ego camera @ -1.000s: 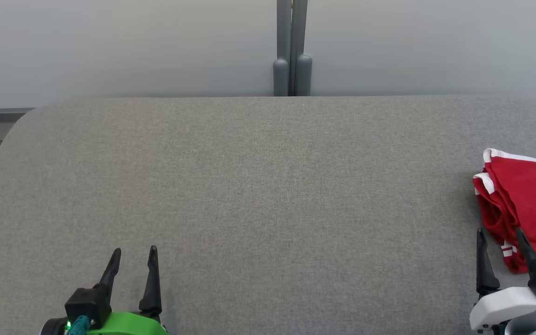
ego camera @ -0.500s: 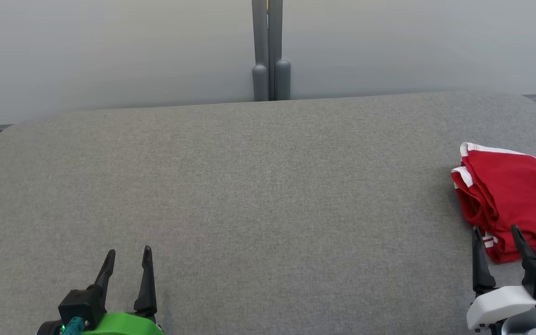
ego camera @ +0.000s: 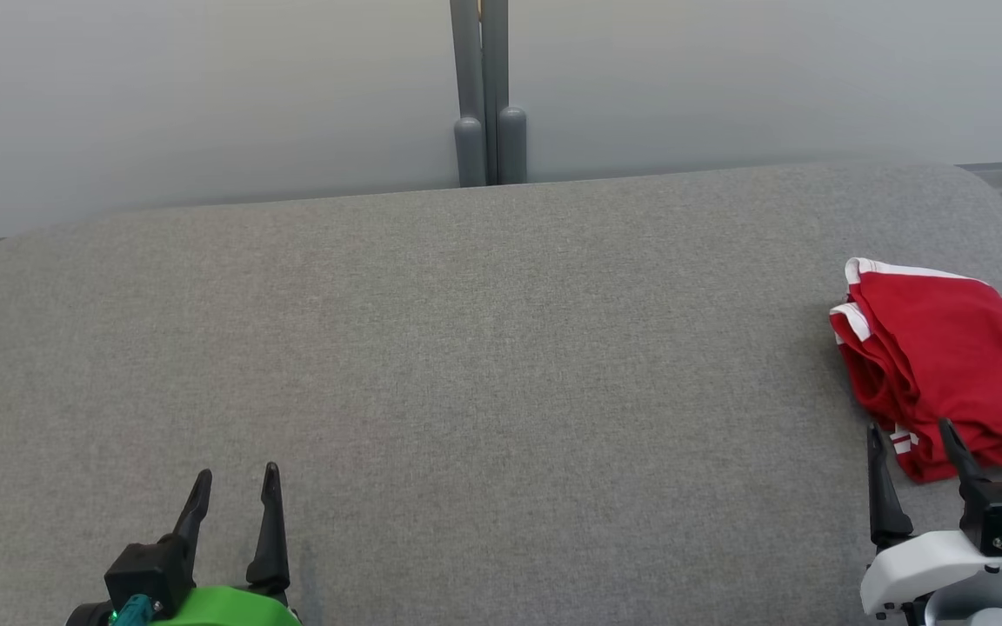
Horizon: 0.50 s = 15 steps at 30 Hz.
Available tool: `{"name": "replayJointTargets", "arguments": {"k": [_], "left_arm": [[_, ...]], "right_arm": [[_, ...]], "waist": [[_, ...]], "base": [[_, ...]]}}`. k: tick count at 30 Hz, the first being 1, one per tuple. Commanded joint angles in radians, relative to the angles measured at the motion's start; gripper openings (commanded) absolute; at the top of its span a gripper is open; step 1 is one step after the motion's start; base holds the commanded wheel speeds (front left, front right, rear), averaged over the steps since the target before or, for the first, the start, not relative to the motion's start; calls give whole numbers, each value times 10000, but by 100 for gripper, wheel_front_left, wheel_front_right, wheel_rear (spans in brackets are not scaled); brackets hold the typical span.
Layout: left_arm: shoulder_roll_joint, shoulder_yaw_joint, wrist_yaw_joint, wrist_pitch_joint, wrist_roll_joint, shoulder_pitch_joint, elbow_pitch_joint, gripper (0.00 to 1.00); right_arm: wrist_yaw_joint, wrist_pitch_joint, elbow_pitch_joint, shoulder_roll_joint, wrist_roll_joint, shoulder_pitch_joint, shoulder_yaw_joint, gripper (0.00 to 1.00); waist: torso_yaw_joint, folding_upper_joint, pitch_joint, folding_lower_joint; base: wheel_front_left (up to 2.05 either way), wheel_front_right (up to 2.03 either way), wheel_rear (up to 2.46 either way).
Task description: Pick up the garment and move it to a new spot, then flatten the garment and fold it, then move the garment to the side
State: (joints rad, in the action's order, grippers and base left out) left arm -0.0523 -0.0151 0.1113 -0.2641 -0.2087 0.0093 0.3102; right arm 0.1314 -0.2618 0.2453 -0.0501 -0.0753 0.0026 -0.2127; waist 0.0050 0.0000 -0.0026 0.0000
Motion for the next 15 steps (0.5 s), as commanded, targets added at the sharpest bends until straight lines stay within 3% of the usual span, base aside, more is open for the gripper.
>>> {"name": "replayJointTargets", "arguments": {"k": [1, 15], "left_arm": [[-5, 35, 24, 4, 67, 26, 26, 100], [6, 39, 45, 4, 87, 17, -11, 100]], "right_arm": [[-17, -38, 59, -24, -47, -93, -1, 100], [-17, -39, 391, -19, -69, -294, 156, 100]], "waist": [[15, 0, -1, 0], [181, 0, 6, 0]], "base": [[0, 0, 0], [0, 0, 0]]}}
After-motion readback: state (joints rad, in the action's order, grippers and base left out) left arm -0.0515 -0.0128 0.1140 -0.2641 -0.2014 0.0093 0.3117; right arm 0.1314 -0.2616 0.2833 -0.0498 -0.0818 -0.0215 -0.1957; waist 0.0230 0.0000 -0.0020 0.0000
